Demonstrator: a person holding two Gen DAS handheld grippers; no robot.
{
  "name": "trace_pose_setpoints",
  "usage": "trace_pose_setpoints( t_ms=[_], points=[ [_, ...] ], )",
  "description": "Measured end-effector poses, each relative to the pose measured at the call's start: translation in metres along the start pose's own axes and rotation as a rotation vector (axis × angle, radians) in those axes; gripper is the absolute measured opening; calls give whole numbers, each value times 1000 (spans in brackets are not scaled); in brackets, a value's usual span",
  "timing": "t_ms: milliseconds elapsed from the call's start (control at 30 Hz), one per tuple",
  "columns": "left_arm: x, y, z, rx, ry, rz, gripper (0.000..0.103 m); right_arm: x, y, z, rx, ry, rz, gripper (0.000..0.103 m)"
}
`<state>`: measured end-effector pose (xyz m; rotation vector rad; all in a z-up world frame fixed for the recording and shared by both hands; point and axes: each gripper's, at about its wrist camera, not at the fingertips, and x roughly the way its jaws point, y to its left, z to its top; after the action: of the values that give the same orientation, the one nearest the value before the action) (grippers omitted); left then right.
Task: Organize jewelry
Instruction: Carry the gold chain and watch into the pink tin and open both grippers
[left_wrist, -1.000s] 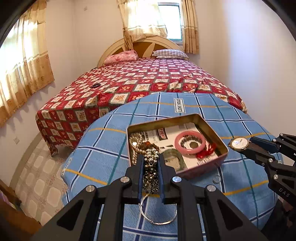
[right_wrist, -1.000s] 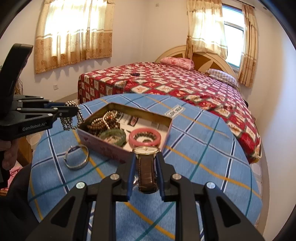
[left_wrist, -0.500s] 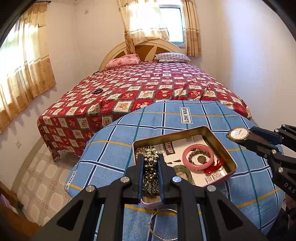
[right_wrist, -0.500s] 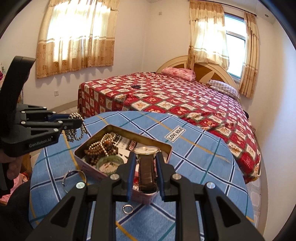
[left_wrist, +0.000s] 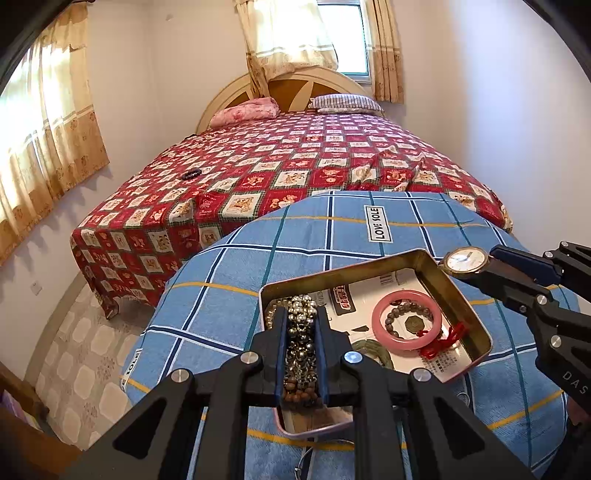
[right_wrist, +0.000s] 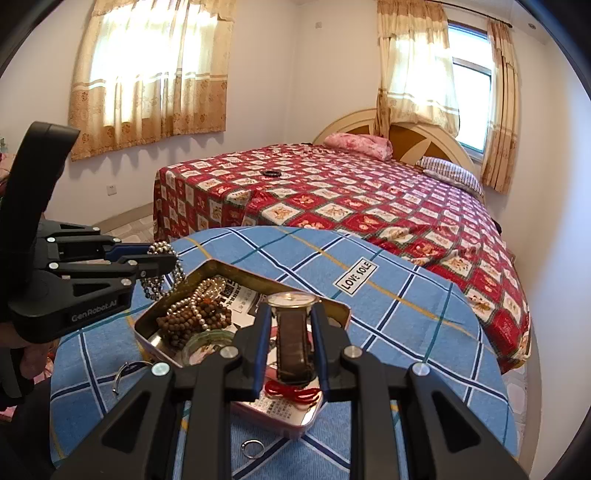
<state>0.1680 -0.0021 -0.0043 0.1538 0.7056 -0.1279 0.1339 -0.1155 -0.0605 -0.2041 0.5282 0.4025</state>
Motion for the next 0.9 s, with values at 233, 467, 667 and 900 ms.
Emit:
trace_pose_setpoints(
  t_ms=[233, 467, 667, 900],
  points=[
    [14, -2, -1, 2, 27, 7, 14, 9, 1, -5, 1, 23, 23, 24],
    [23, -3, -3, 3, 42, 10, 14, 19, 7, -10, -3, 41, 40, 24],
    [29, -5, -7, 10, 61, 12, 14, 26, 11, -14, -8, 57, 48, 24],
    [32, -4, -11, 6, 70, 11, 14, 33, 13, -20, -6, 81, 49, 24]
  ],
)
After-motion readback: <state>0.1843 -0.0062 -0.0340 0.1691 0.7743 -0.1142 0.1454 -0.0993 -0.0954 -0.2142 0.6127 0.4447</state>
